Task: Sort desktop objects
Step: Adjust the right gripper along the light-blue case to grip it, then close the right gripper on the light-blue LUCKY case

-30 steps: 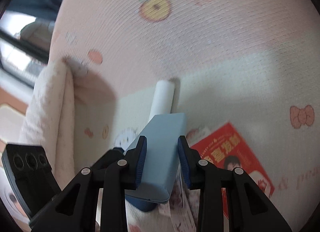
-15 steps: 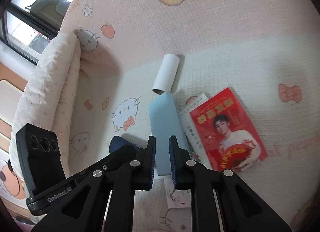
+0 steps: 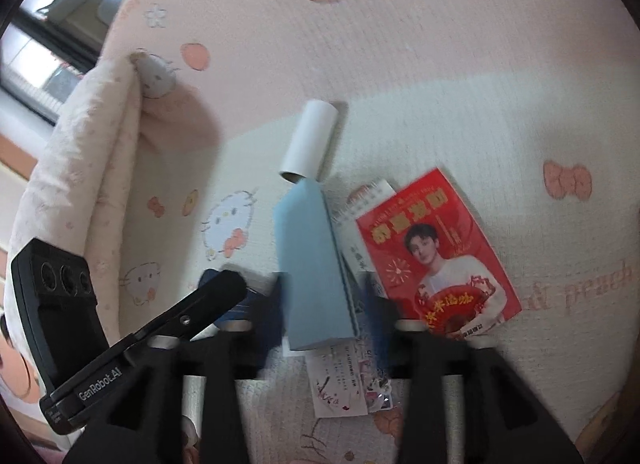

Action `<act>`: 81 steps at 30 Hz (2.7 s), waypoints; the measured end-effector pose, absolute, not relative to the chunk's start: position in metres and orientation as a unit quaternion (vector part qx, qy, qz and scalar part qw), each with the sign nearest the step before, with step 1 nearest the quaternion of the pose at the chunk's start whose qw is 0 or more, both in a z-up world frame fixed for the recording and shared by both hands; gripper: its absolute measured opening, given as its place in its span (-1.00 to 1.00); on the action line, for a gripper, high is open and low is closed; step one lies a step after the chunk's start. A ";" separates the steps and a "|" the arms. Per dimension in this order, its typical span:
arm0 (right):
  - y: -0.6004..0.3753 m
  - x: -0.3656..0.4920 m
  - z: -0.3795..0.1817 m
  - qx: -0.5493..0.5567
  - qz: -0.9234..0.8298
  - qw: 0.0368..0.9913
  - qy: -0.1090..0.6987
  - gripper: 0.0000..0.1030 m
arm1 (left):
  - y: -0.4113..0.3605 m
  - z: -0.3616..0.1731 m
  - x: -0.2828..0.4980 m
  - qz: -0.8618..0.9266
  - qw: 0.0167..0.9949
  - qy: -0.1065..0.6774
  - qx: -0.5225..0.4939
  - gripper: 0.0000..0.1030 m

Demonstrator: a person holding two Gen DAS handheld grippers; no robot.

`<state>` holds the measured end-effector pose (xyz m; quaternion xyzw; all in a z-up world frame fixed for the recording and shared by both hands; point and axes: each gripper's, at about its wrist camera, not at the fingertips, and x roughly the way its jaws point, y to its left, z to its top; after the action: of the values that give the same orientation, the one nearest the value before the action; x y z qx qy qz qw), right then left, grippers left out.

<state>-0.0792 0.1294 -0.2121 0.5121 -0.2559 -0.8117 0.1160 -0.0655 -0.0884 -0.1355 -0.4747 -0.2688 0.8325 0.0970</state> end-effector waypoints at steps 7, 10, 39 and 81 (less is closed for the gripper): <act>0.123 -0.083 -0.224 0.533 -0.808 0.092 -0.235 0.08 | -0.107 -0.160 -0.064 0.828 0.072 -0.274 -0.484 0.03; 0.115 -0.084 -0.223 0.530 -0.814 0.097 -0.219 0.01 | -0.116 -0.170 -0.065 0.817 0.067 -0.298 -0.488 -0.22; 0.079 -0.090 -0.245 0.538 -0.829 0.085 -0.124 -0.74 | -0.115 -0.198 -0.081 0.803 0.062 -0.284 -0.521 -0.84; 0.191 -0.085 -0.256 0.497 -0.811 0.037 -0.306 -0.17 | -0.034 -0.190 -0.134 0.766 0.144 -0.343 -0.524 0.01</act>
<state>-0.0846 0.1914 -0.2563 0.4972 -0.3059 -0.8111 0.0372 -0.1341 -0.0343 -0.1897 -0.5242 -0.3433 0.7658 0.1445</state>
